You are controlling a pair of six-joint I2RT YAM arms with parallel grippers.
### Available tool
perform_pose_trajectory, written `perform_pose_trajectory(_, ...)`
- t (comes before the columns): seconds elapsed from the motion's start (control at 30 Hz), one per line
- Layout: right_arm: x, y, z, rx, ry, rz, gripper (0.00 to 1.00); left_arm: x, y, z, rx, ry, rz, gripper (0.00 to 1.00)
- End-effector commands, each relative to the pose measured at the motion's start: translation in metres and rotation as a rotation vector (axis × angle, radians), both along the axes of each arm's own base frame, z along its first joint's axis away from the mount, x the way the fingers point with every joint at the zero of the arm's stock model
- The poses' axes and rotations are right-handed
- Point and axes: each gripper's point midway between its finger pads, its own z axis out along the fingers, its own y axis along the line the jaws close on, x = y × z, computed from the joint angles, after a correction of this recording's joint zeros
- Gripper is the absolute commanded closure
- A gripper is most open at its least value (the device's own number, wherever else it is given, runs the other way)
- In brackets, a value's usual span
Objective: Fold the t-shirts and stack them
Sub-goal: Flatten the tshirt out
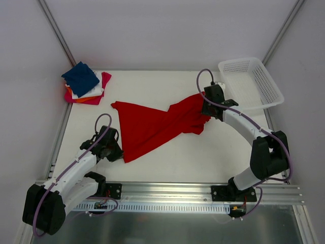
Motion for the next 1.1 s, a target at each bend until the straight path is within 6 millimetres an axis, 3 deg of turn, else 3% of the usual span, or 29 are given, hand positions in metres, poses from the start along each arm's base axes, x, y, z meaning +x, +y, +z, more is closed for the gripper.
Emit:
perform_pose_trajectory(0.0, 0.009, 0.0, -0.004, 0.022, -0.028, -0.038, 0.57, 0.001, 0.001, 0.002, 0.011, -0.025, -0.021, 1.0)
perform_pose_trajectory(0.43, 0.012, 0.011, -0.034, 0.048, 0.018, -0.017, 0.63, 0.0, 0.001, 0.001, 0.011, -0.022, -0.022, 1.0)
perform_pose_trajectory(1.07, 0.011, 0.012, -0.05, 0.048, 0.025, -0.003, 0.63, -0.003, 0.0, 0.0, 0.002, -0.023, -0.026, 1.0)
